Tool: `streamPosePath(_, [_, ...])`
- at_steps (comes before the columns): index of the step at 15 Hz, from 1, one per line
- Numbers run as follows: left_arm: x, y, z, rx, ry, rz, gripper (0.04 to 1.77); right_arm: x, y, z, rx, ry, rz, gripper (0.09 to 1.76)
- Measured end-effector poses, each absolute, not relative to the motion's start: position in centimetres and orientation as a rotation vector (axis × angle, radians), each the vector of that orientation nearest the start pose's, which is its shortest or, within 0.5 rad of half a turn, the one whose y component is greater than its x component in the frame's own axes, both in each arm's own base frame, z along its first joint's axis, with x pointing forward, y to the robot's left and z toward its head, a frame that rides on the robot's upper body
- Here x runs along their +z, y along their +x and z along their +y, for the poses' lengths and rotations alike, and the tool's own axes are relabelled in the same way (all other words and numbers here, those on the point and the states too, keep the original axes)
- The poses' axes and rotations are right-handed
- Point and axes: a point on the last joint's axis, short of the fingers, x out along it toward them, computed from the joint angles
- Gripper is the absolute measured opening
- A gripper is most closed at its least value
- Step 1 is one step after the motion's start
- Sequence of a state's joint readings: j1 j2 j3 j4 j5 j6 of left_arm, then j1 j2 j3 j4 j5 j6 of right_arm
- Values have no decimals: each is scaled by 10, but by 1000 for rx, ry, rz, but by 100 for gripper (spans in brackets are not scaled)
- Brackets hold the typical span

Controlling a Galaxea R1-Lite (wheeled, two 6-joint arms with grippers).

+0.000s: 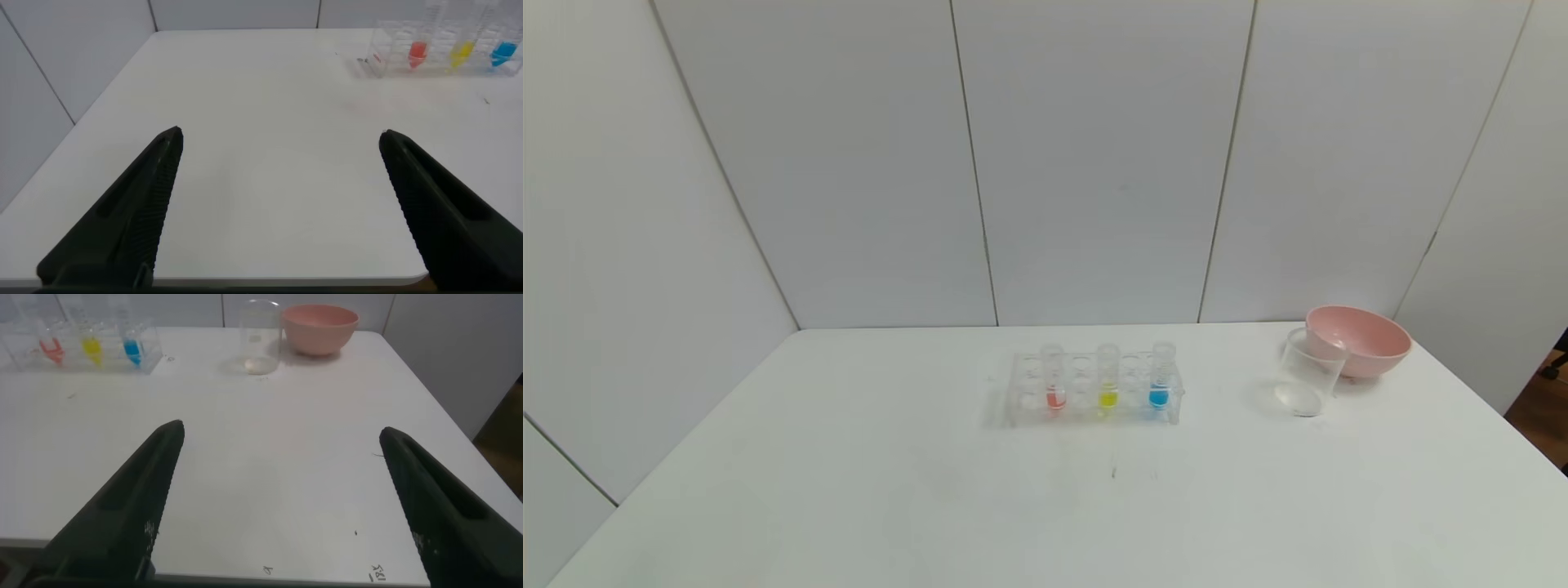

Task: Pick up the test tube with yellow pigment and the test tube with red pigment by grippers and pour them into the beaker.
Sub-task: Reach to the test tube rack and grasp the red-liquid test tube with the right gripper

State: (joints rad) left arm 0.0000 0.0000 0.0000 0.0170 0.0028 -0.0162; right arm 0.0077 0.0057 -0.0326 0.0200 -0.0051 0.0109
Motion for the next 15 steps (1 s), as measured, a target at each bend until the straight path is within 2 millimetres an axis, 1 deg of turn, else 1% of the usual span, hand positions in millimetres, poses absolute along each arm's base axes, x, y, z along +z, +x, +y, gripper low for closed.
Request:
streamPosePath(4, [74,-23,0,2,-16,17,172,114,-28,0,12,13,-52,171])
streamPosePath(6, [74,-23,0,3,-17,17,172,130,-25,0,25,12,-44,171])
streamPosePath(8, [74,-23,0,3,-17,17,172,151,-18,1,57,12,-36,171])
streamPosePath(10, [74,-23,0,3,-17,17,172,173,-7,2,75,17,-43,171])
streamPosePath(12, [74,-23,0,3,-17,17,172,195,11,2,82,19,-51,171])
streamPosePath(15, [74,-23,0,3,-17,17,172,217,42,3,100,26,-5,171])
